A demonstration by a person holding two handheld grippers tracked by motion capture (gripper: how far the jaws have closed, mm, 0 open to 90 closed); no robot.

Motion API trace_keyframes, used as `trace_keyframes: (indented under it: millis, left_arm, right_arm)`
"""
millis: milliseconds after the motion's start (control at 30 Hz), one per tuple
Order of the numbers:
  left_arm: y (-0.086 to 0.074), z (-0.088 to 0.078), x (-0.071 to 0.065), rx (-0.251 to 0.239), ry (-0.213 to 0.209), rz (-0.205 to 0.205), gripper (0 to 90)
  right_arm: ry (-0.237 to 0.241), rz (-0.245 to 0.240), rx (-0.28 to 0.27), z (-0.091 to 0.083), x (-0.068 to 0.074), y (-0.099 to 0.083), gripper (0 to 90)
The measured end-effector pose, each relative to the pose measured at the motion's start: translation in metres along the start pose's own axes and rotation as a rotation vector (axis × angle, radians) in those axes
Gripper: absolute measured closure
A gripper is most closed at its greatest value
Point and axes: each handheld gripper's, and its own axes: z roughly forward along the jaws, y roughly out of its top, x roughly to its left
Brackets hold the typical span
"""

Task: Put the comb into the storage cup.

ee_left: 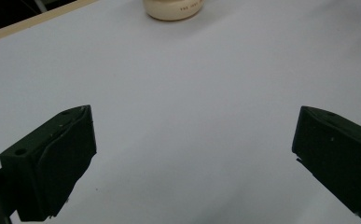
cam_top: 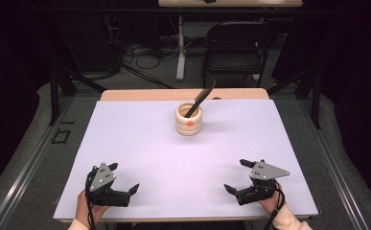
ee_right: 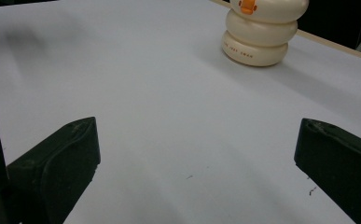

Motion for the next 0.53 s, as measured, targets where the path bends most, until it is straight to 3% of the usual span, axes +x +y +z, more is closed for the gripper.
trace_keyframes:
  millis: [533]
  left_arm:
    - [-0.0037,0.0005,0.0000,0.013,-0.016,0.004,0.0]
  right_arm:
    - [0.001,-0.004,0.002,0.0001,0.0002,-0.0004,0.0]
